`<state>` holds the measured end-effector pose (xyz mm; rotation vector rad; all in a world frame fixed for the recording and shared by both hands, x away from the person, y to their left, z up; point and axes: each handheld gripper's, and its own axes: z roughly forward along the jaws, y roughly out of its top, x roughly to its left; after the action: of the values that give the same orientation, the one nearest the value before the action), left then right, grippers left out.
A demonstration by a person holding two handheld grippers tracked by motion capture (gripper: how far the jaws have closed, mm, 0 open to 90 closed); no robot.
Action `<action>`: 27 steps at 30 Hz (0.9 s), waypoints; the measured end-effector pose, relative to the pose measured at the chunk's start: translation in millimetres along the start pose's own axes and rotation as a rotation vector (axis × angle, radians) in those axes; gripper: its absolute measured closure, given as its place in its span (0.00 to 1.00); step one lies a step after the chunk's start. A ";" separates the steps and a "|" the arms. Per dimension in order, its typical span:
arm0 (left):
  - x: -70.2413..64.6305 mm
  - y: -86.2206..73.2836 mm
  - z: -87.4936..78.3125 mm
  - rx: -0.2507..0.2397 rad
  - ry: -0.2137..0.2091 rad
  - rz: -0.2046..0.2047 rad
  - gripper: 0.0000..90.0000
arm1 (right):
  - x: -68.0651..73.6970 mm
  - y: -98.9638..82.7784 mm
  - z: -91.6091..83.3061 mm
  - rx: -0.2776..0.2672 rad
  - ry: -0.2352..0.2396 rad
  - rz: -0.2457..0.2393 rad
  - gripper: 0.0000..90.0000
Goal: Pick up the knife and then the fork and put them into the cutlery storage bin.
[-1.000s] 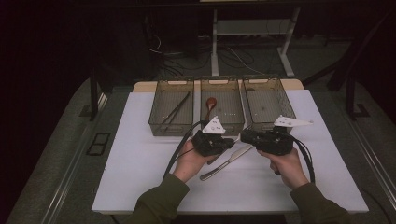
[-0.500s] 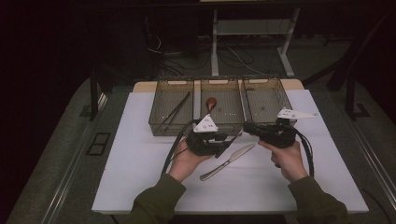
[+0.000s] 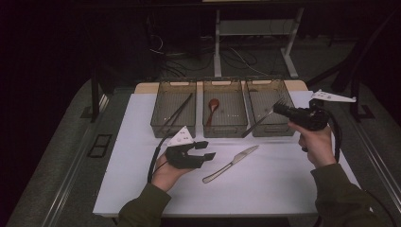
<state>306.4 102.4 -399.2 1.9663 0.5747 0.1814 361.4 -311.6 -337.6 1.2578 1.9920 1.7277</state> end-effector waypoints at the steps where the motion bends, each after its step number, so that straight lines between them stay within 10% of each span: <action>1: 1.0 -2.8 -2.5 0.001 -0.001 0.002 0.51 | -3.9 4.1 -2.4 -0.009 -0.007 0.002 0.95; 15: 7.6 -38.2 -39.8 -0.036 0.045 -0.012 0.34 | -39.4 33.4 -13.9 -0.009 -0.122 0.007 0.95; 27: 4.0 -52.4 -39.0 -0.002 0.058 -0.021 0.06 | -65.7 29.5 19.4 0.114 -0.185 0.035 0.95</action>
<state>279.0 154.3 -428.2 1.9575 0.6321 0.2272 427.4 -346.3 -340.2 1.4405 1.9948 1.4707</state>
